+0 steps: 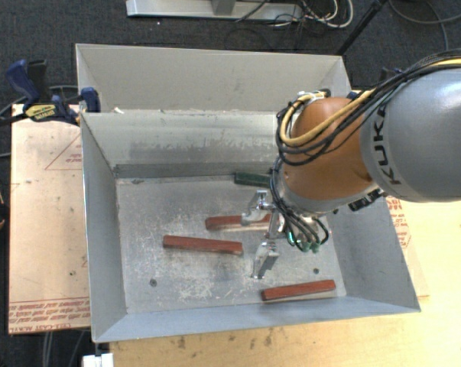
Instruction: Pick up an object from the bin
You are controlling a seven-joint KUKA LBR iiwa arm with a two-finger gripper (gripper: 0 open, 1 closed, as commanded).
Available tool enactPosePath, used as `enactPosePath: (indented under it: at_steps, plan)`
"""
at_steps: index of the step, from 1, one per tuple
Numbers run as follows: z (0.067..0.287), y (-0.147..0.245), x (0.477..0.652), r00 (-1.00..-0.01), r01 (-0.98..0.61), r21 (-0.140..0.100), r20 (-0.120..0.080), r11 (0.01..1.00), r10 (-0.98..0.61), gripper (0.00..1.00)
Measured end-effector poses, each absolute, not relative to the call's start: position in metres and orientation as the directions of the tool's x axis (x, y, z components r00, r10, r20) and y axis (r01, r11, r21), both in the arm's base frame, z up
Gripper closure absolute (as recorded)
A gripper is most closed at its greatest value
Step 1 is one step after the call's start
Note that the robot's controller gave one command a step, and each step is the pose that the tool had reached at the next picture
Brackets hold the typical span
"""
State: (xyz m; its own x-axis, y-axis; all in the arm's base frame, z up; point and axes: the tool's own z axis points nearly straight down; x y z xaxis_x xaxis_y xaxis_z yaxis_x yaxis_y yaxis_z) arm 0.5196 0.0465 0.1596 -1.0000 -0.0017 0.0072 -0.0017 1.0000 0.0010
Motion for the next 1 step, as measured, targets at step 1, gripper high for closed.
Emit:
enactPosePath:
  at_steps: [1]
  plan:
    - [0.1632,0.0463,0.5215,-1.000,0.000,0.001,0.000,1.000,0.000,0.00]
